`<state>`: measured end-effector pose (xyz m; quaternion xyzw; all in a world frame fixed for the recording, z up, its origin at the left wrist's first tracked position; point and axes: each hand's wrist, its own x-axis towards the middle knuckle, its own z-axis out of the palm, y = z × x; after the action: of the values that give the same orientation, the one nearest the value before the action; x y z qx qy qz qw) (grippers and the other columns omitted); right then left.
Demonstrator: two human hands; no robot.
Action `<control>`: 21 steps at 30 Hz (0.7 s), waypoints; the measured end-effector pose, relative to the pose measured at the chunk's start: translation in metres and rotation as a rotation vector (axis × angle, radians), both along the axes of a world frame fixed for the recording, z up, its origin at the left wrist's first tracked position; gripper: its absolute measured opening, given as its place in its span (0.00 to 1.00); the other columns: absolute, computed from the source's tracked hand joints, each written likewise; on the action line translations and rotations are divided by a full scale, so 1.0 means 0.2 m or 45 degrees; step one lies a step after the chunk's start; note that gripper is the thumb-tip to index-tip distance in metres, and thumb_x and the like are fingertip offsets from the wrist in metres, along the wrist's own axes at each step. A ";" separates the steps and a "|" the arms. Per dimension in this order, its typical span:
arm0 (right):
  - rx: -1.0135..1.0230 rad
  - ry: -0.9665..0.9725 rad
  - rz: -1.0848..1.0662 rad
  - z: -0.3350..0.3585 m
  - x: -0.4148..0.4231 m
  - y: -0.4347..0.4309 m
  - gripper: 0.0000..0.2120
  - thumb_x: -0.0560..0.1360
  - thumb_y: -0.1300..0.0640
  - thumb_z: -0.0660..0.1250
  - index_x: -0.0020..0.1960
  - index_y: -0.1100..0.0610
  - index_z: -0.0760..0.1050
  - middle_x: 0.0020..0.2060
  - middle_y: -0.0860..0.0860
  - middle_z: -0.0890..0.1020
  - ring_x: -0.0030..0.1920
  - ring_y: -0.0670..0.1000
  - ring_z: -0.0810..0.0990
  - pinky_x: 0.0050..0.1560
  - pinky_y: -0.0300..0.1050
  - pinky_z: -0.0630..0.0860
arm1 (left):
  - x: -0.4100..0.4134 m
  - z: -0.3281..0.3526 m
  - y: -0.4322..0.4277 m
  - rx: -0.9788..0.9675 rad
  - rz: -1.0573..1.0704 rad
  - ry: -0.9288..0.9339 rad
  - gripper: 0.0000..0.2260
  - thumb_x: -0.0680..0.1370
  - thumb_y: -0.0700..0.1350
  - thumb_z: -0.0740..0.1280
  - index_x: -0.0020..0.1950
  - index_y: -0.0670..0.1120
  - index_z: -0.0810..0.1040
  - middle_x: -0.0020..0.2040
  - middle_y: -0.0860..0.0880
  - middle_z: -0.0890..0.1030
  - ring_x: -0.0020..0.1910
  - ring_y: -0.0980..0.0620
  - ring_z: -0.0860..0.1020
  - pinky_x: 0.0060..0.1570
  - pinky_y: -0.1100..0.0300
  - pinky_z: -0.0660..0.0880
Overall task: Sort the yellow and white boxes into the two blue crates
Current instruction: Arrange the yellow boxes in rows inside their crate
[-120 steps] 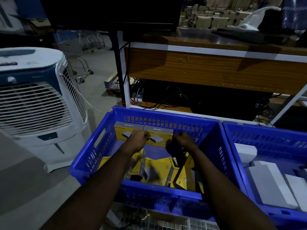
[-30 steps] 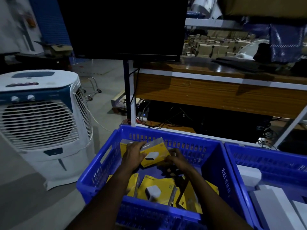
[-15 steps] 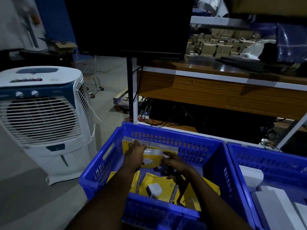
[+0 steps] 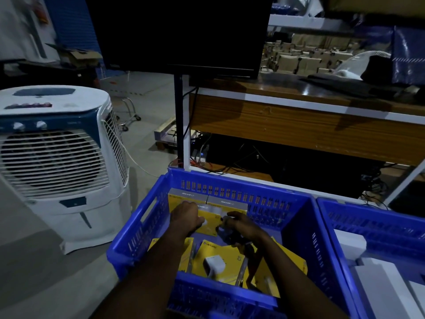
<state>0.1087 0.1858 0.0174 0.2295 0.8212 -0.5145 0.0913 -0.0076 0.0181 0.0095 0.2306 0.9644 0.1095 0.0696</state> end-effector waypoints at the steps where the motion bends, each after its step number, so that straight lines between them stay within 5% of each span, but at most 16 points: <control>1: 0.025 0.007 -0.021 0.01 -0.01 0.00 0.18 0.81 0.53 0.62 0.67 0.61 0.71 0.58 0.62 0.78 0.52 0.61 0.79 0.39 0.42 0.72 | 0.00 -0.01 0.00 0.004 -0.016 -0.063 0.16 0.73 0.55 0.70 0.52 0.43 0.79 0.52 0.44 0.78 0.51 0.43 0.79 0.46 0.54 0.75; 2: 0.052 0.006 -0.036 0.01 -0.01 -0.01 0.11 0.81 0.55 0.62 0.56 0.62 0.76 0.49 0.63 0.78 0.50 0.64 0.79 0.40 0.46 0.70 | 0.00 -0.03 0.01 -0.001 -0.047 -0.119 0.16 0.74 0.54 0.69 0.54 0.43 0.79 0.53 0.43 0.78 0.52 0.43 0.78 0.46 0.54 0.74; 4: 0.093 -0.021 -0.112 0.00 -0.06 0.01 0.14 0.79 0.58 0.61 0.36 0.59 0.70 0.33 0.60 0.70 0.35 0.60 0.72 0.40 0.50 0.64 | -0.01 -0.05 0.01 -0.005 -0.113 -0.195 0.11 0.76 0.52 0.68 0.48 0.43 0.79 0.52 0.41 0.80 0.50 0.42 0.79 0.44 0.54 0.74; 9: 0.007 -0.092 -0.325 -0.01 -0.14 0.00 0.08 0.78 0.59 0.60 0.41 0.56 0.71 0.44 0.56 0.75 0.45 0.54 0.74 0.48 0.44 0.74 | -0.03 -0.07 0.00 -0.001 -0.142 -0.265 0.10 0.77 0.49 0.67 0.40 0.45 0.77 0.46 0.42 0.82 0.44 0.42 0.81 0.43 0.52 0.79; 12: 0.131 -0.136 -0.223 -0.04 -0.12 -0.01 0.14 0.80 0.61 0.58 0.36 0.51 0.66 0.38 0.50 0.73 0.37 0.47 0.72 0.44 0.38 0.72 | -0.02 -0.06 0.01 -0.016 -0.162 -0.263 0.10 0.77 0.44 0.66 0.37 0.44 0.76 0.42 0.41 0.80 0.44 0.40 0.81 0.41 0.51 0.78; 15: 0.265 -0.143 -0.155 -0.08 -0.12 0.02 0.12 0.80 0.59 0.58 0.38 0.51 0.67 0.34 0.46 0.68 0.33 0.42 0.66 0.46 0.39 0.70 | -0.03 -0.06 0.01 -0.058 -0.158 -0.270 0.08 0.78 0.42 0.65 0.44 0.39 0.80 0.46 0.37 0.81 0.47 0.38 0.80 0.42 0.48 0.78; 21: 0.264 0.078 -0.019 -0.11 -0.17 -0.07 0.17 0.78 0.58 0.61 0.33 0.55 0.60 0.29 0.53 0.63 0.30 0.53 0.62 0.37 0.50 0.61 | -0.03 -0.06 0.01 -0.110 -0.105 -0.221 0.07 0.77 0.41 0.65 0.49 0.38 0.80 0.52 0.38 0.81 0.49 0.39 0.80 0.41 0.50 0.75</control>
<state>0.0753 0.1718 -0.0051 0.2280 0.8707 -0.4341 0.0379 -0.0128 0.0201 -0.0023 0.2566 0.9482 0.0846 0.1672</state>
